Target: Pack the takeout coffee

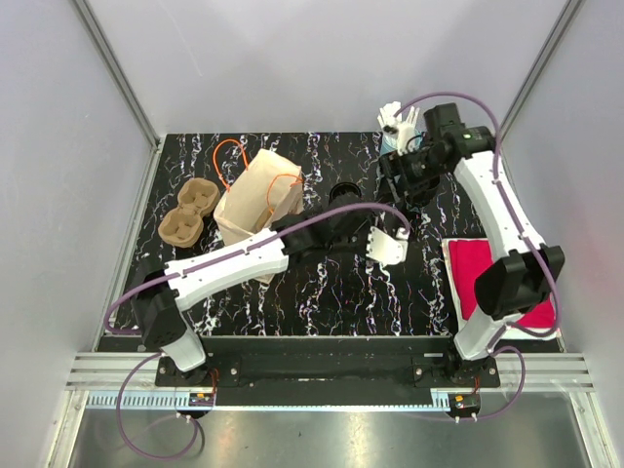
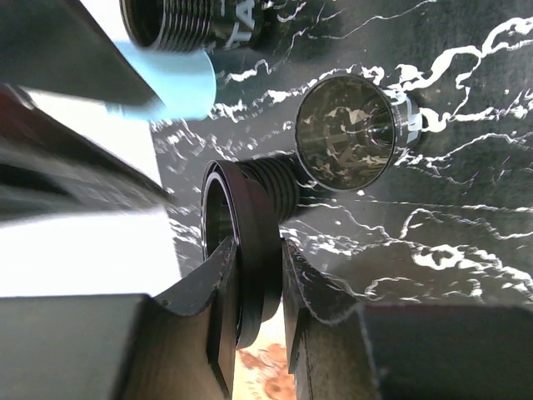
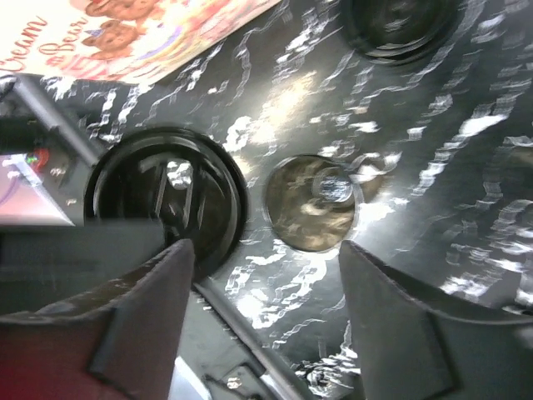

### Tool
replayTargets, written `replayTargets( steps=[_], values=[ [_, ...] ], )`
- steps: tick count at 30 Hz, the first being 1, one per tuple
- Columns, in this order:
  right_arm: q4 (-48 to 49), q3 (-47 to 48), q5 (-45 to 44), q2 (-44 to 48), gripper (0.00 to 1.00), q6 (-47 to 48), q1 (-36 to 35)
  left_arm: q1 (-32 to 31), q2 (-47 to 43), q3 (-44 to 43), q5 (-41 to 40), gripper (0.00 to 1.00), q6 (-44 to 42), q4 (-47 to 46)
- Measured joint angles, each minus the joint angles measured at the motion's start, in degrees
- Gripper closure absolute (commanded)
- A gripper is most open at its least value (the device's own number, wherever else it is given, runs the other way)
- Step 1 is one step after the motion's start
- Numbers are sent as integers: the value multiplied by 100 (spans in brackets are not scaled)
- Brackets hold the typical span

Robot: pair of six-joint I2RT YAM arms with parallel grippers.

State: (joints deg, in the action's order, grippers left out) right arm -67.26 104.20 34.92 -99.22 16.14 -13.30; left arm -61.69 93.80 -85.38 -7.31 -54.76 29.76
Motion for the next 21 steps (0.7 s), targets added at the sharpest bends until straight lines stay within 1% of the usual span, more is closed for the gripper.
replayTargets(
  steps=[1, 4, 5, 6, 10, 12, 18, 21],
  values=[
    [11, 31, -94, 92, 13, 39, 57, 42, 0, -2, 7, 88, 188, 0],
    [83, 33, -420, 479, 7, 149, 258, 289, 0, -35, 197, 87, 791, 37],
    [157, 9, -557, 638, 2, 197, 317, 426, 0, -83, 306, 87, 1049, 68],
    [267, -52, -669, 822, 0, 238, 361, 588, 0, -136, 450, 87, 1268, 76],
    [691, -570, -1069, 1690, 0, 522, 369, 1165, 0, -457, 1027, 87, 2083, 85],
    [968, -1003, -1178, 2212, 0, 750, 365, 1467, 4, -680, 1394, 87, 2520, 98],
    [1757, -2358, -1095, 3593, 0, 1770, 299, 1976, 293, -1419, 2621, 87, 3825, 109],
    [1856, -2796, -1029, 3954, 0, 2304, 72, 2142, 691, -1843, 3357, 87, 4544, 57]
  ],
)
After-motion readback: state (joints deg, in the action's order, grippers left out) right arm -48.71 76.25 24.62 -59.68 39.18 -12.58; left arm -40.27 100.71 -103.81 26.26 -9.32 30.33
